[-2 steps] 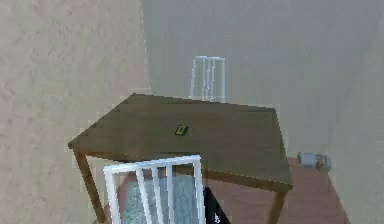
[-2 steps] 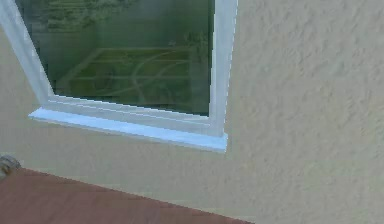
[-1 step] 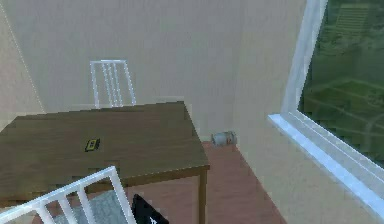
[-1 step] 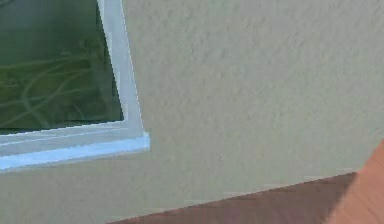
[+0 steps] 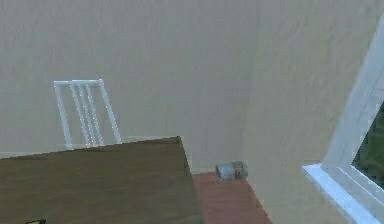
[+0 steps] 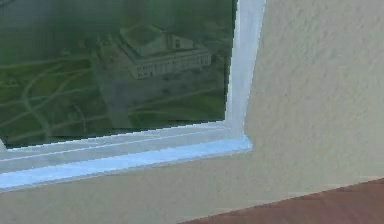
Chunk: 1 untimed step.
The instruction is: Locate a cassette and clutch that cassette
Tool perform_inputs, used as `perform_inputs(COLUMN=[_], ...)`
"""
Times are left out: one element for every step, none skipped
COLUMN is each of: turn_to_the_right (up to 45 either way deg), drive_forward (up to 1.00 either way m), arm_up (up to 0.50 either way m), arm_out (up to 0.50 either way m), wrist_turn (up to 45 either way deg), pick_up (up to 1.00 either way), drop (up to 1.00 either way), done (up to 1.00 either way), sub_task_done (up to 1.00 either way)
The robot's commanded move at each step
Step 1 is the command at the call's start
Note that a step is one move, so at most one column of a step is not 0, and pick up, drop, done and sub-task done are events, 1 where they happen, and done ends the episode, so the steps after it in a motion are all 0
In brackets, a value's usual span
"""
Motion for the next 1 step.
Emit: perform_inputs(turn_to_the_right=[-45.0], drive_forward=[0.00], arm_up=[0.00], arm_out=[0.00], wrist_turn=[0.0], pick_up=[0.00], drop=[0.00], done=[0.00], sub_task_done=[0.00])
